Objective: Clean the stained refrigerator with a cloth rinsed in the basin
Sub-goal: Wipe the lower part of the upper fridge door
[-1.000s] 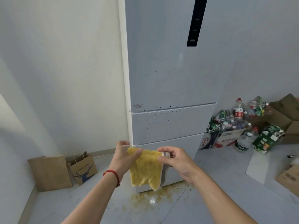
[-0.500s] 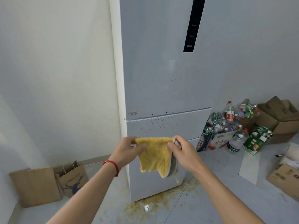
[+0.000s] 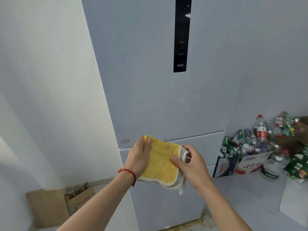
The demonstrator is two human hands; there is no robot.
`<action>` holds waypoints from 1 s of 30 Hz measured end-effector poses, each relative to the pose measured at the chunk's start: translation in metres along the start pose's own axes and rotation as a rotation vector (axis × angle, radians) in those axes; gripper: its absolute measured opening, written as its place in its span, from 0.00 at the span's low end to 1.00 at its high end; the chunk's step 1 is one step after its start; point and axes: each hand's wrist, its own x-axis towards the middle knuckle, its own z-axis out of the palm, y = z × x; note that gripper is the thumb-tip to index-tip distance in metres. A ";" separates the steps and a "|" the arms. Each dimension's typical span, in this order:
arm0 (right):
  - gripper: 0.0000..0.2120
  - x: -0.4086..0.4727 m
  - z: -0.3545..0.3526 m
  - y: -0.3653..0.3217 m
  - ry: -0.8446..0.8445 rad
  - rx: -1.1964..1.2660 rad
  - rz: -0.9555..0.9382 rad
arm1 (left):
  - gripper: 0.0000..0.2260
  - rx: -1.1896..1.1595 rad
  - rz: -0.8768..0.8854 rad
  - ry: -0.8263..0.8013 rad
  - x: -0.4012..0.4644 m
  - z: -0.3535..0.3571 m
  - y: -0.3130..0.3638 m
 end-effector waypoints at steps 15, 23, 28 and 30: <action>0.33 0.055 -0.024 -0.047 -0.109 1.164 0.245 | 0.07 0.012 0.213 -0.304 0.057 0.036 0.120; 0.34 0.070 -0.027 -0.105 0.075 0.953 -0.284 | 0.06 -0.113 0.200 0.590 0.087 -0.068 0.087; 0.29 0.131 0.061 -0.152 0.212 -0.064 -0.877 | 0.08 -0.256 0.137 0.735 0.103 -0.104 0.081; 0.29 0.157 0.100 -0.169 0.283 -0.445 -0.939 | 0.11 -0.287 0.098 0.730 0.109 -0.117 0.079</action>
